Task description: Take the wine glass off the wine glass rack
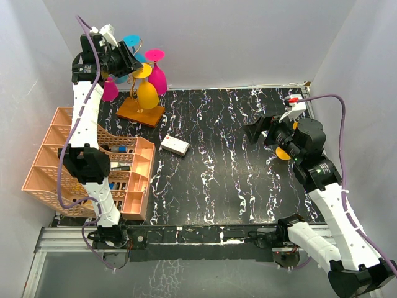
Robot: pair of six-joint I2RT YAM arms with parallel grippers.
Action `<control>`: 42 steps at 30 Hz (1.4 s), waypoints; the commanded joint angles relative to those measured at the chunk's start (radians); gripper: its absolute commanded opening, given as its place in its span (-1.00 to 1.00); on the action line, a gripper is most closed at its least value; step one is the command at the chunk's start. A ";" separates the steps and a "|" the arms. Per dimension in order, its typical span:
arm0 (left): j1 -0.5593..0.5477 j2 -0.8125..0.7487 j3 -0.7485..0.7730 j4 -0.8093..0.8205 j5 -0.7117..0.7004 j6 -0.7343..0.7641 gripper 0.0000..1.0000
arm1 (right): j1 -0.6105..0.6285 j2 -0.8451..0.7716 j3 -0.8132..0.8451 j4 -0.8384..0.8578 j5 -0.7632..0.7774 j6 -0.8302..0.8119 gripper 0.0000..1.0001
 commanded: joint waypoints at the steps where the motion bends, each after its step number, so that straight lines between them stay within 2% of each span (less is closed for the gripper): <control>1: 0.001 0.012 0.017 -0.068 0.039 0.003 -0.21 | 0.006 -0.004 0.006 0.063 0.014 -0.020 0.98; 19: 0.001 -0.051 -0.040 0.024 0.029 -0.083 -0.60 | 0.009 0.000 0.013 0.057 0.019 -0.018 0.98; 36: 0.000 -0.117 -0.094 0.087 0.015 -0.121 -0.71 | 0.010 -0.005 0.012 0.055 0.023 -0.018 0.98; 42: 0.000 -0.140 -0.134 0.119 0.015 -0.147 -0.84 | 0.009 -0.003 0.013 0.054 0.024 -0.018 0.98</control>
